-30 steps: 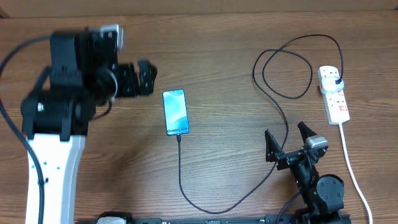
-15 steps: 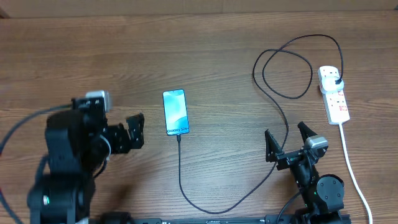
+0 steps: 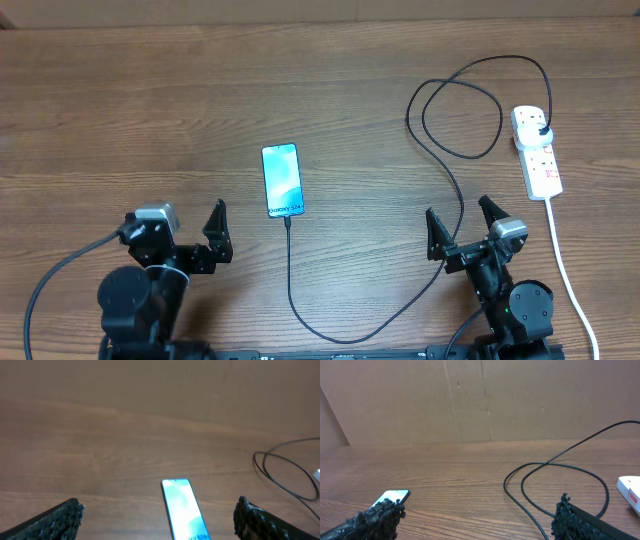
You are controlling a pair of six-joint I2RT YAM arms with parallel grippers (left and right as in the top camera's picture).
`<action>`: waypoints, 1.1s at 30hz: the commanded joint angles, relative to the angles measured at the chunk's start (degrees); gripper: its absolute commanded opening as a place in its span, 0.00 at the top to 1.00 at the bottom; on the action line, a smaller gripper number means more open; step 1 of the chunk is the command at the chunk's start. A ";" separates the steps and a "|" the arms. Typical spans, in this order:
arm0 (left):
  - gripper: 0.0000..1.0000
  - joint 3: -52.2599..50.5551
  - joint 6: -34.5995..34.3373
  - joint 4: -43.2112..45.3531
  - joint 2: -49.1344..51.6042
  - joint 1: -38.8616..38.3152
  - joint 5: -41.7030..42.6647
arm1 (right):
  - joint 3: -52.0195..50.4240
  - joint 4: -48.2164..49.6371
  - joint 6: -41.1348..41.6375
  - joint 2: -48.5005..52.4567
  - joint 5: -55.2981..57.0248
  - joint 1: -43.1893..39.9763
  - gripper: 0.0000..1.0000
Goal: Plug charger to phone and switch on socket
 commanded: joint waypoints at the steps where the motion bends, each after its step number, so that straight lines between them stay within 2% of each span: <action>1: 0.00 -4.81 4.92 4.61 -3.98 0.52 -1.01 | -0.61 0.20 0.15 -0.46 0.09 -0.22 0.00; 7: 0.00 -12.00 10.58 14.10 -8.52 0.52 -1.01 | -0.61 0.20 0.15 -0.46 0.09 -0.22 0.00; 18: 0.00 -21.66 23.43 23.61 -14.80 0.55 -0.72 | -0.61 0.20 0.15 -0.46 0.09 -0.22 0.00; 33: 0.00 -27.71 23.96 24.68 -17.46 0.52 -0.37 | -0.61 0.20 0.15 -0.46 0.09 -0.22 0.00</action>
